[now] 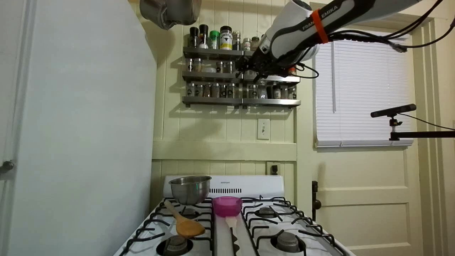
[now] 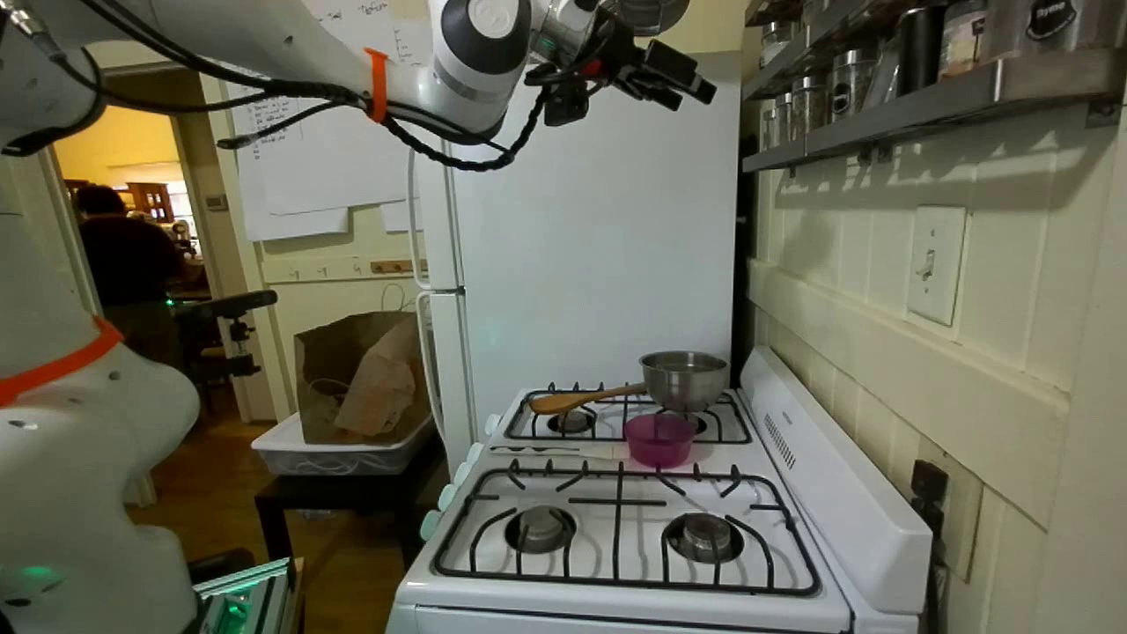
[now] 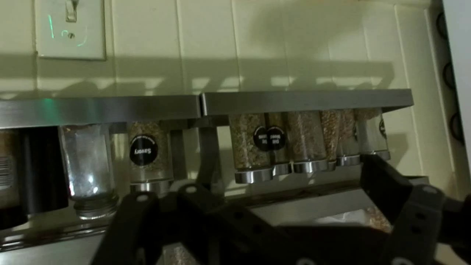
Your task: Pick up one spice from the center of the bottom shelf, sprinkle some of its content into the pot and then place the spice back at the center of the bottom shelf
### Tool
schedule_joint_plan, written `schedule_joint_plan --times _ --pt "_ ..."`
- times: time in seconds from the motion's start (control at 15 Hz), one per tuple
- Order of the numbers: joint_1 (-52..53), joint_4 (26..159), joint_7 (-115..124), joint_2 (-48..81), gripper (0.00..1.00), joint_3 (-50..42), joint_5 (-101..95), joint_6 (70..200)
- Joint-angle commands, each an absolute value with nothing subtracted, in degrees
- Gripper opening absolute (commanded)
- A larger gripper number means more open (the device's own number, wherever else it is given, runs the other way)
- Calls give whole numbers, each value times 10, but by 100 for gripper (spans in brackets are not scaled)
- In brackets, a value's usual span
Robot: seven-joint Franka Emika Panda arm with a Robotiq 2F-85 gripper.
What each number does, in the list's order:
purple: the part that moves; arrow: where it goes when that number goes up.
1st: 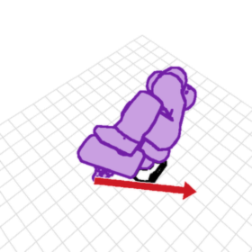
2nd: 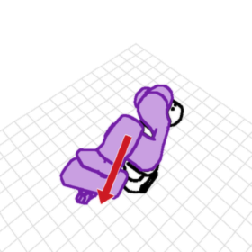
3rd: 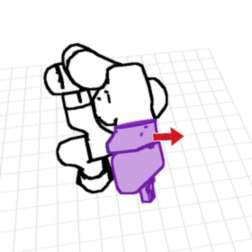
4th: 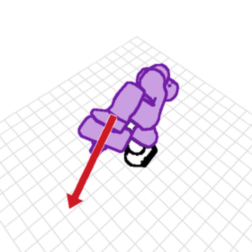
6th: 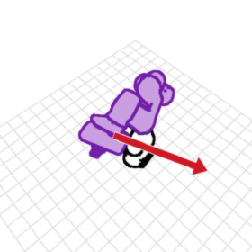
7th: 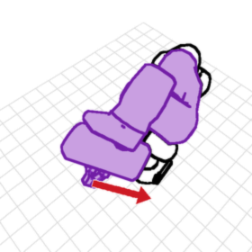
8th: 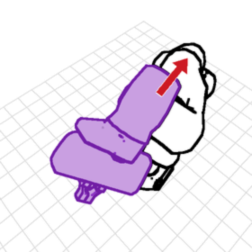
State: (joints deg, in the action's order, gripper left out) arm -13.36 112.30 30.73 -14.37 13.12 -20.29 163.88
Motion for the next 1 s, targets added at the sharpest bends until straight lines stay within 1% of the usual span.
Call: schedule_joint_plan --times 0.0,0.33,0.8,0.87,0.93 --pt "-178 1077 377 -99 100 158 -261 1682" --pt "-167 1041 314 -37 100 153 -257 1743" --pt "-183 979 292 27 100 148 -392 1761" --pt "-178 1007 285 2 100 149 -346 1740" --pt "-179 999 285 10 100 148 -362 1744"
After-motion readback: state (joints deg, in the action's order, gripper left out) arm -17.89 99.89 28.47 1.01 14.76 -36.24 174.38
